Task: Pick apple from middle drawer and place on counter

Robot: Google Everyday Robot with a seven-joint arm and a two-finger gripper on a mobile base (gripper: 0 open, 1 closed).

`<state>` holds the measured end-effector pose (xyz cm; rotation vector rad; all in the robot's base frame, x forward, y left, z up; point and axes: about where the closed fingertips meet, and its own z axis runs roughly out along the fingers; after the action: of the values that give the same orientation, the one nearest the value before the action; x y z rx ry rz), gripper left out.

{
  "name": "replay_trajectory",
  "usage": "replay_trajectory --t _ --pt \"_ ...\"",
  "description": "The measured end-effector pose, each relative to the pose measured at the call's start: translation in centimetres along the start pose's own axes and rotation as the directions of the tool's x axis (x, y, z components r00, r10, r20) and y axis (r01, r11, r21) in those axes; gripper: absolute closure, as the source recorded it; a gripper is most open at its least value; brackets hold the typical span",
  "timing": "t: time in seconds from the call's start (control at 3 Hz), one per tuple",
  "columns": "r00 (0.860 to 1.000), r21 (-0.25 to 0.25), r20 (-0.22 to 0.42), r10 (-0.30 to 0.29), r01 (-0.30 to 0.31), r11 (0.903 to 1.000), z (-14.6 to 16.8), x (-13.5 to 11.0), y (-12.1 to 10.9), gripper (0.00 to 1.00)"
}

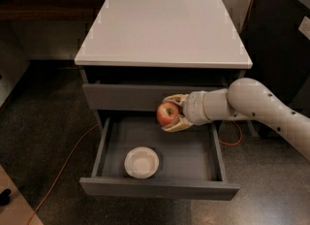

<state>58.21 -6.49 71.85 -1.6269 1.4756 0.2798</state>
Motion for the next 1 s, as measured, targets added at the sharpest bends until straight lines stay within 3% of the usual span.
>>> replay_trajectory --t 0.33,1.0 --pt "0.999 0.012 0.006 -0.036 0.036 0.9993 -1.1 -1.8 -1.0 1.0" --pt "0.984 0.058 0.037 -0.173 0.17 0.9837 -5.9 -8.6 -4.0 1.0"
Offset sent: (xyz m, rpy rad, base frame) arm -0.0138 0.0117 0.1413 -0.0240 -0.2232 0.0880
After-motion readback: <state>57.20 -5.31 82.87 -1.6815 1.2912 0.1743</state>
